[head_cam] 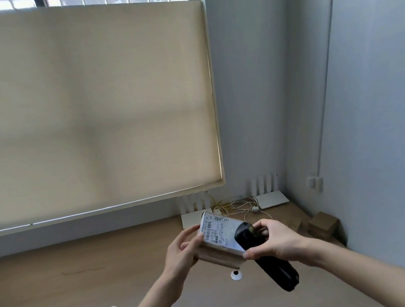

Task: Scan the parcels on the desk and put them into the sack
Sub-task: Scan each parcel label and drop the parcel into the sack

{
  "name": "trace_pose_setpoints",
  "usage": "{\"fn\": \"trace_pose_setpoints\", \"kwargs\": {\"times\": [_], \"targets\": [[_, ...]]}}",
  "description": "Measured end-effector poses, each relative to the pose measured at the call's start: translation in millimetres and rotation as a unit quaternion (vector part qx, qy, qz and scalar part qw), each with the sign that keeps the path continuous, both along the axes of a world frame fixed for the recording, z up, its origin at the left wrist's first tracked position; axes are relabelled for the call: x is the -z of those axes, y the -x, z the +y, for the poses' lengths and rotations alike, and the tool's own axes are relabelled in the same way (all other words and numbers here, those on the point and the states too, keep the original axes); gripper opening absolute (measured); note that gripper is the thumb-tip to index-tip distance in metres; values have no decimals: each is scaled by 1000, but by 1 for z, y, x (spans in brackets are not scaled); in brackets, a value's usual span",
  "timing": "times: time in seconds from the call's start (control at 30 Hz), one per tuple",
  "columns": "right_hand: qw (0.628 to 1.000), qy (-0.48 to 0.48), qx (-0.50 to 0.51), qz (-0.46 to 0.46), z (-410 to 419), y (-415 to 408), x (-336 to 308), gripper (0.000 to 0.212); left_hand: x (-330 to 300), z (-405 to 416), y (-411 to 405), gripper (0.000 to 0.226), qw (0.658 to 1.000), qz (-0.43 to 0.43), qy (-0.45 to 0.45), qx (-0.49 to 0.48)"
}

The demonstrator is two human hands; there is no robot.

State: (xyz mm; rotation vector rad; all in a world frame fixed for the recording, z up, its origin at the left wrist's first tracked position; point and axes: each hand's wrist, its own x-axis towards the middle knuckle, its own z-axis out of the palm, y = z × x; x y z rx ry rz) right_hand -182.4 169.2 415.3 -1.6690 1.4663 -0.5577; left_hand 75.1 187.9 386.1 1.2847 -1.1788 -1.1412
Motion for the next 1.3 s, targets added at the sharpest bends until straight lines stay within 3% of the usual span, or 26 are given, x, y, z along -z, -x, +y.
{"fn": "trace_pose_setpoints", "kwargs": {"times": [0.23,0.43,0.73,0.87,1.3], "targets": [[966,121,-41,224,15,4,-30,75,-9,17,-9,21,998,-52,6,-24],[933,150,-49,324,24,-9,-35,65,-12,25,-23,40,994,-99,12,-43],[920,169,-69,346,29,-30,-36,58,-14,42,-38,38,993,-98,10,-69],[917,179,-83,348,31,-35,-36,61,-14,47,-43,22,992,-101,11,-80],[914,190,-129,333,40,-56,-35,50,-3,75,-60,27,988,-91,5,-126]]}}
